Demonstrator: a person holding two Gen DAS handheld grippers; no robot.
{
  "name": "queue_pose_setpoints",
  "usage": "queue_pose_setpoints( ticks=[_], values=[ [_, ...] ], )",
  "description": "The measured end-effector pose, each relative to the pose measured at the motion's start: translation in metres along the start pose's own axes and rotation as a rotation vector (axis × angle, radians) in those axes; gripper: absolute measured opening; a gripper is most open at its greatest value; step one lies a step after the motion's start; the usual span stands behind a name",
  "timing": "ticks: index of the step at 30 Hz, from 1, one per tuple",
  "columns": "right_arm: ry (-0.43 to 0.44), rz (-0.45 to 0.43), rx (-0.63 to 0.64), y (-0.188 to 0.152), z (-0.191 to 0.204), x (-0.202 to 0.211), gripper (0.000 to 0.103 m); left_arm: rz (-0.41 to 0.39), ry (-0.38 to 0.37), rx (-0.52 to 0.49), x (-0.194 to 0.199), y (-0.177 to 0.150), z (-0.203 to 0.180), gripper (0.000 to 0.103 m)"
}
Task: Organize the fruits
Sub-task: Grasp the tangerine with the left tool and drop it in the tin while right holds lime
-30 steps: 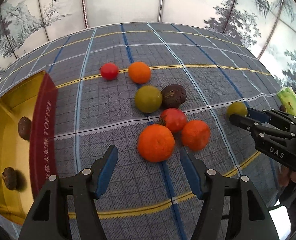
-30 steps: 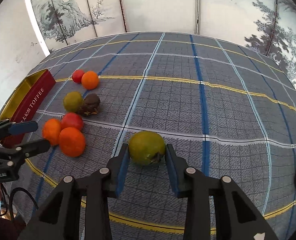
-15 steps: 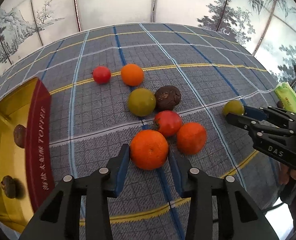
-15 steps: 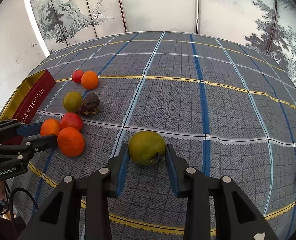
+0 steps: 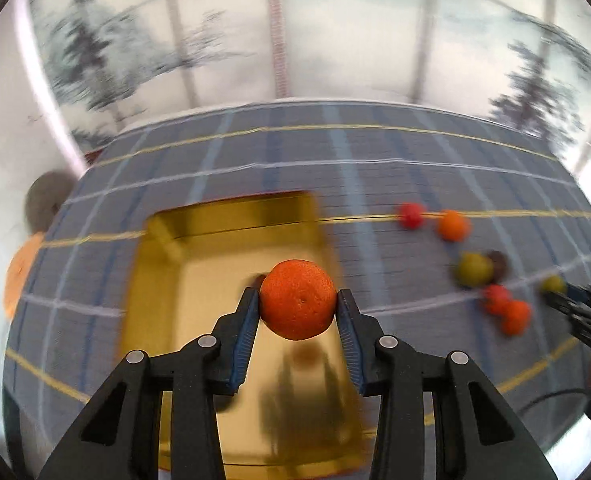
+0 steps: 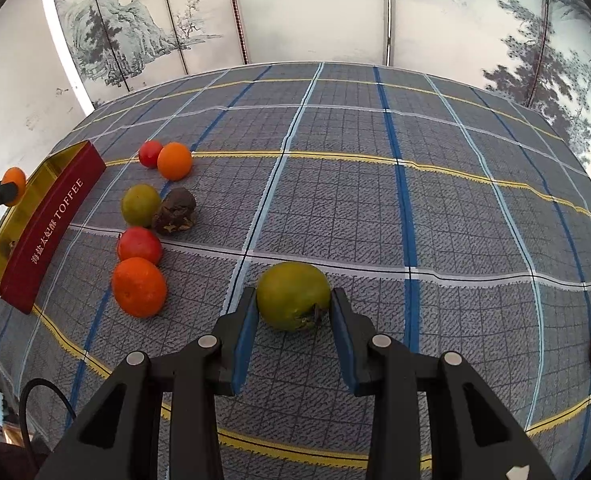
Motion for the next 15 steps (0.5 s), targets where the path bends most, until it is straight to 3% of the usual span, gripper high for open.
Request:
queue_pose_setpoints(
  ticks=[5, 10, 15],
  values=[
    [-0.013, 0.008, -0.011, 0.002, 0.001, 0.001, 0.033, 0.072, 0.068, 0.077, -0.034, 0.004, 0.052, 0.04],
    [-0.026, 0.0, -0.028, 0.005, 0.001, 0.008, 0.033, 0.152, 0.014, 0.143, -0.069, 0.005, 0.08, 0.04],
    [-0.024, -0.023, -0.005, 0.011, 0.016, 0.025, 0.033, 0.162, 0.014, 0.139, -0.079, 0.004, 0.084, 0.041]
  ],
)
Point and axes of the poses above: each gripper's, at about its wrist camera, not at the fingertips, and x roughly against the way its jaws point, z to its left, y to its top, the point moved 2 cm from there along -x, roughly the way its jaws point, and after that the axes turned 15 degrees about z, right-handed, at the moved point
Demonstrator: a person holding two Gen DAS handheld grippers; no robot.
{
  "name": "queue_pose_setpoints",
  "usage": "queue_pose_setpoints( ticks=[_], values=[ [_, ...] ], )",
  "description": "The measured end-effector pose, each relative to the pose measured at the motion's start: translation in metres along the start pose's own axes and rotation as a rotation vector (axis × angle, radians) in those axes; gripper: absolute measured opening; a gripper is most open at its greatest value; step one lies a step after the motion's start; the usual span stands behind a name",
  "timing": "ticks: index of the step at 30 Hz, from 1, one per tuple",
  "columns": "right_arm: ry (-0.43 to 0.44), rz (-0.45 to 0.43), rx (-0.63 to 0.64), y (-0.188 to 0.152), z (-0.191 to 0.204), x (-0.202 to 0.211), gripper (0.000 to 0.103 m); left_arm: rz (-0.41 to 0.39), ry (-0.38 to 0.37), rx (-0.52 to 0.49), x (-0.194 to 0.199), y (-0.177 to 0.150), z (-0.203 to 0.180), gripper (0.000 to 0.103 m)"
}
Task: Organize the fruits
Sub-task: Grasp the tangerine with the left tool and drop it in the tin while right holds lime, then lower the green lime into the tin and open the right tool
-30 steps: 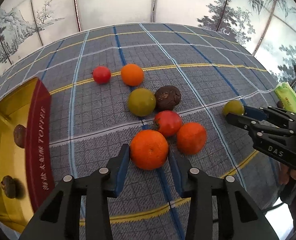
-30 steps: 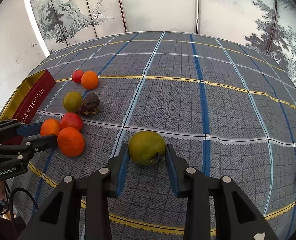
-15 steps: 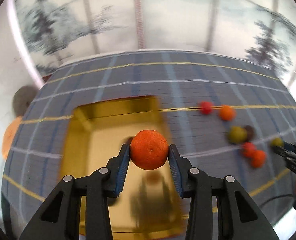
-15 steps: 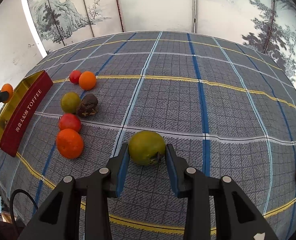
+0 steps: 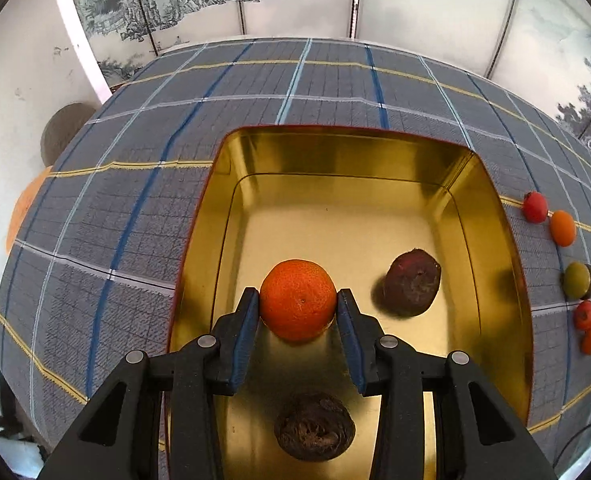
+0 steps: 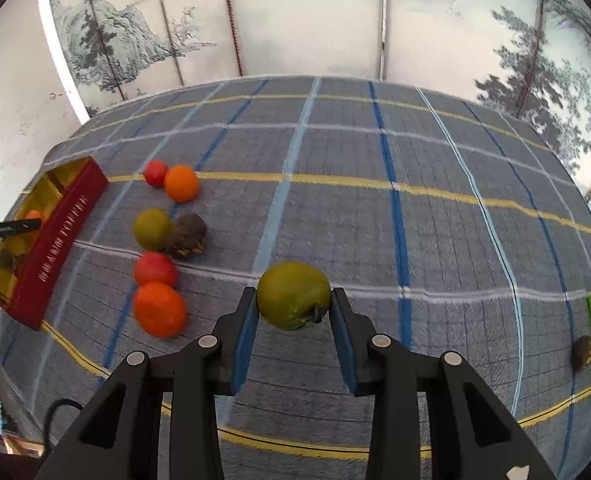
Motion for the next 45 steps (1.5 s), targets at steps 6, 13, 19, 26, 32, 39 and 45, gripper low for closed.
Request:
queue_pose_setpoints(
  ticks=[6, 13, 19, 26, 32, 39, 45],
  values=[
    [0.054, -0.031, 0.112, 0.018, 0.053, 0.015, 0.033, -0.002, -0.005, -0.012, 0.0, -0.003, -0.002, 0.043],
    [0.189, -0.035, 0.293, 0.038, 0.148, 0.014, 0.033, -0.104, -0.051, -0.026, 0.04, -0.019, 0.003, 0.063],
    [0.25, -0.018, 0.482, 0.048, 0.239, 0.001, 0.033, -0.216, 0.04, 0.001, 0.076, -0.045, 0.022, 0.069],
    [0.231, 0.05, 0.61, 0.051, 0.304, -0.034, 0.033, -0.186, 0.106, 0.102, 0.08, -0.069, 0.057, 0.069],
    [0.184, 0.097, 0.652, 0.056, 0.323, -0.062, 0.034, -0.145, 0.134, 0.135, 0.072, -0.086, 0.066, 0.069],
    [0.157, 0.116, 0.645, 0.058, 0.328, -0.072, 0.035, -0.141, 0.099, 0.121, 0.071, -0.093, 0.063, 0.069],
    [0.151, 0.115, 0.649, 0.058, 0.33, -0.074, 0.036, -0.167, 0.077, 0.112, 0.08, -0.096, 0.054, 0.069]
  ],
)
Point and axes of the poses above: each gripper's, at about its wrist camera, not at the fingertips, and x roughly against the way its jaws point, z to its left, y to its top, the point moved 2 cm from there along -x, roughly the way its jaws point, and after that the axes turned 15 degrees about z, right-handed, at the moved point
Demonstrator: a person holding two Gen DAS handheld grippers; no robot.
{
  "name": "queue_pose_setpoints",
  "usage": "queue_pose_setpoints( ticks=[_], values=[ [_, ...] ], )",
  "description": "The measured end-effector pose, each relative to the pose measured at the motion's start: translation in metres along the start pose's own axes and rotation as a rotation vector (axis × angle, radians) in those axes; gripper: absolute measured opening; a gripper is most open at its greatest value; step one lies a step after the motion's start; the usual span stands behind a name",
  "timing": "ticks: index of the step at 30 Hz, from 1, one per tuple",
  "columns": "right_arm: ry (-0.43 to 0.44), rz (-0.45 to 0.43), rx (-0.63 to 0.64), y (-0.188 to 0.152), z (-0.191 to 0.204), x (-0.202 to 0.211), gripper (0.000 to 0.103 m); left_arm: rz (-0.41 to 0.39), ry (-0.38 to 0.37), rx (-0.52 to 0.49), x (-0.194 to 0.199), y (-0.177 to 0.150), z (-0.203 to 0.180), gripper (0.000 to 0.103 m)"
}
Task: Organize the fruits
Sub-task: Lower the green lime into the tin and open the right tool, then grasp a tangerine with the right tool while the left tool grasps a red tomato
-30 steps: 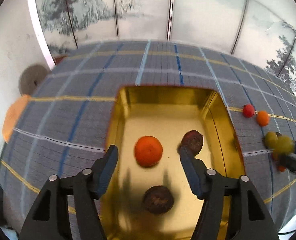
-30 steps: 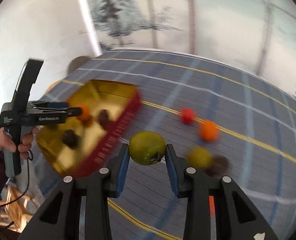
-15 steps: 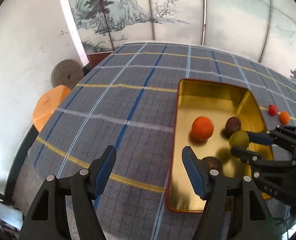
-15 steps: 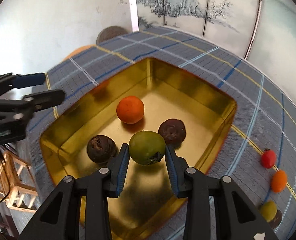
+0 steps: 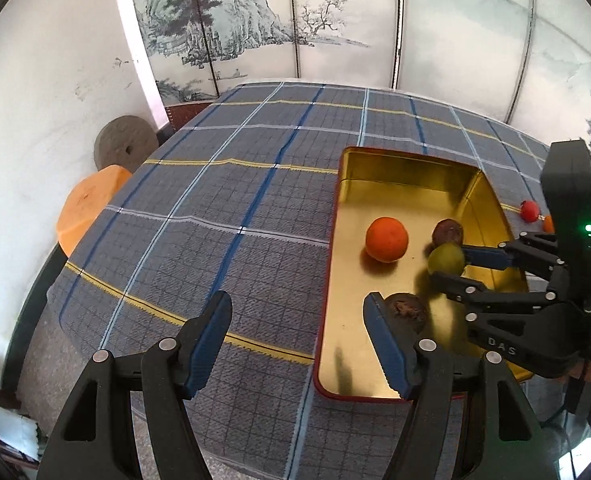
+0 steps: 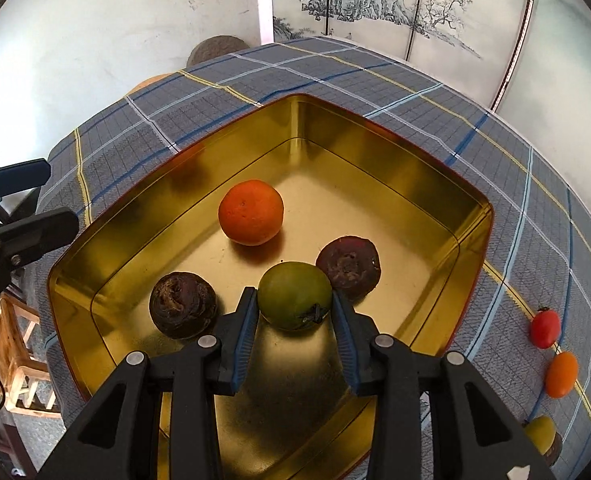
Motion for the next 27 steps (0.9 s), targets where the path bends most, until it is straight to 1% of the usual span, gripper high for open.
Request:
queue_pose_setpoints(
  ticks=[1, 3, 7, 10, 12, 14, 17, 20, 23, 27],
  values=[
    [0.002, -0.003, -0.005, 0.0, 0.0, 0.001, 0.037, -0.005, -0.004, -0.001, 0.002, 0.0, -0.001, 0.069],
    [0.017, -0.024, -0.017, -0.002, -0.002, 0.006, 0.045, -0.013, -0.014, 0.0, 0.007, -0.001, -0.005, 0.069],
    [0.038, -0.086, -0.046, -0.016, -0.009, 0.033, 0.046, -0.031, -0.057, -0.005, 0.017, -0.004, -0.015, 0.069],
    [0.044, -0.135, -0.085, -0.045, -0.022, 0.06, 0.046, -0.036, -0.087, -0.031, 0.021, -0.007, -0.03, 0.069],
    [0.03, -0.15, -0.133, -0.075, -0.039, 0.075, 0.046, -0.031, -0.104, -0.059, 0.022, -0.008, -0.045, 0.069],
    [0.003, -0.147, -0.181, -0.104, -0.056, 0.085, 0.046, -0.026, -0.123, -0.082, 0.021, -0.01, -0.058, 0.069],
    [-0.071, -0.123, -0.261, -0.149, -0.087, 0.095, 0.047, -0.01, -0.154, -0.128, 0.018, -0.012, -0.086, 0.069],
    [-0.095, -0.096, -0.348, -0.184, -0.116, 0.099, 0.051, 0.002, -0.172, -0.169, 0.015, -0.013, -0.111, 0.069],
    [-0.104, -0.083, -0.413, -0.206, -0.137, 0.095, 0.051, 0.012, -0.187, -0.199, 0.013, -0.013, -0.135, 0.069],
    [-0.081, -0.08, -0.449, -0.213, -0.15, 0.083, 0.052, 0.019, -0.198, -0.219, 0.01, -0.012, -0.157, 0.069]
  ],
)
Point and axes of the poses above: each gripper's, at about its wrist camera, not at the fingertips, and x roughly against the way its jaws point, z to its left, y to its top, the point moved 2 cm from there along -x, roughly the way its jaws point, and after that the axes turned 15 degrees about z, right-handed, at the moved point
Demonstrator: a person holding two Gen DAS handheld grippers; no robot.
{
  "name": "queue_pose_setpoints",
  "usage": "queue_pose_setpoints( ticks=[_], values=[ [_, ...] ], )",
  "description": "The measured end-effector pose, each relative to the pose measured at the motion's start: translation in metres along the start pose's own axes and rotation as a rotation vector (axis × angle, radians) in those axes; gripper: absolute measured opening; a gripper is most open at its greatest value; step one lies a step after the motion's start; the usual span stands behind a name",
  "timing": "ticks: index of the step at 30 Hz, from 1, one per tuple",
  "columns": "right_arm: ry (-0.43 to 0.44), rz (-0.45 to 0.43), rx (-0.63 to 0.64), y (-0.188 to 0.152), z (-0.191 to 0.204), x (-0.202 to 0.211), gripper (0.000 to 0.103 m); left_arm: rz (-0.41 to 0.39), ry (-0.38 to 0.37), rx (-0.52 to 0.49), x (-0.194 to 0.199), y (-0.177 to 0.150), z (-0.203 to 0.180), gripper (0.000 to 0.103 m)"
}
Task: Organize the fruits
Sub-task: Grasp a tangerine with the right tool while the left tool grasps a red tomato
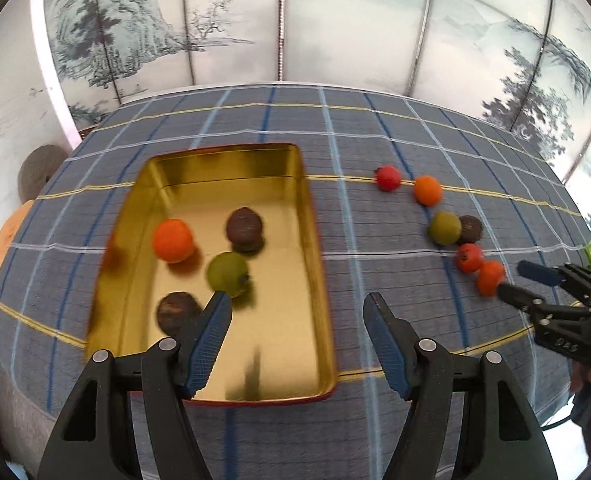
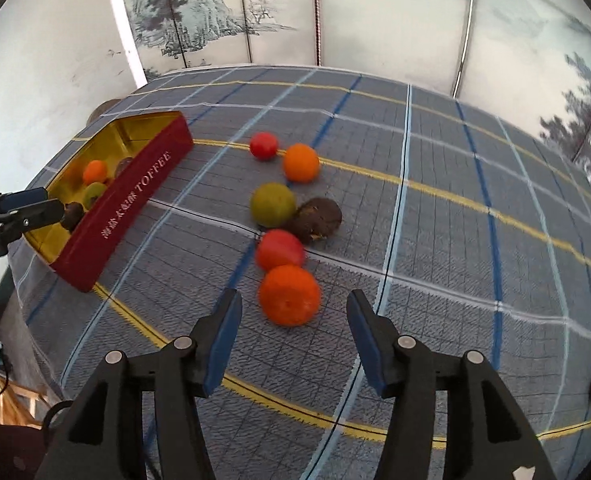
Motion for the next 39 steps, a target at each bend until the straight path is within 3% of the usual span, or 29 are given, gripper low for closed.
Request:
queue_pose_setpoints(
  ticks=[8, 12, 17, 28, 39],
  values=[
    [0.016, 0.014, -0.005, 0.002, 0.002, -0.029, 0.052, 0.024, -0.005, -0.016, -0.013, 0.008, -0.021, 0.069],
    [0.024, 0.014, -0.008, 0.003, 0.004, -0.036, 0.04, 0.034, -0.013, -0.024, -0.019, 0.013, -0.03, 0.069],
    [0.027, -0.012, -0.007, 0.001, 0.001, -0.033, 0.034, 0.043, -0.015, -0.053, -0.028, 0.019, -0.048, 0.069],
    [-0.143, -0.085, -0.168, -0.004, -0.085, -0.019, 0.034, 0.051, -0.07, -0.161, -0.044, 0.032, -0.114, 0.069],
    [-0.131, -0.079, -0.22, -0.011, -0.108, -0.023, 0.034, 0.06, -0.078, -0.236, -0.075, 0.045, -0.167, 0.068]
  ],
)
Point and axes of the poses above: each gripper's, at about its wrist camera, not at the fingertips, and x roughly against the way its jaws point, z to its left, y to its top, the point moved 2 cm from there along -x, roughly the way its jaws point, and after that the axes turned 15 degrees about z, right-handed, at the moved point
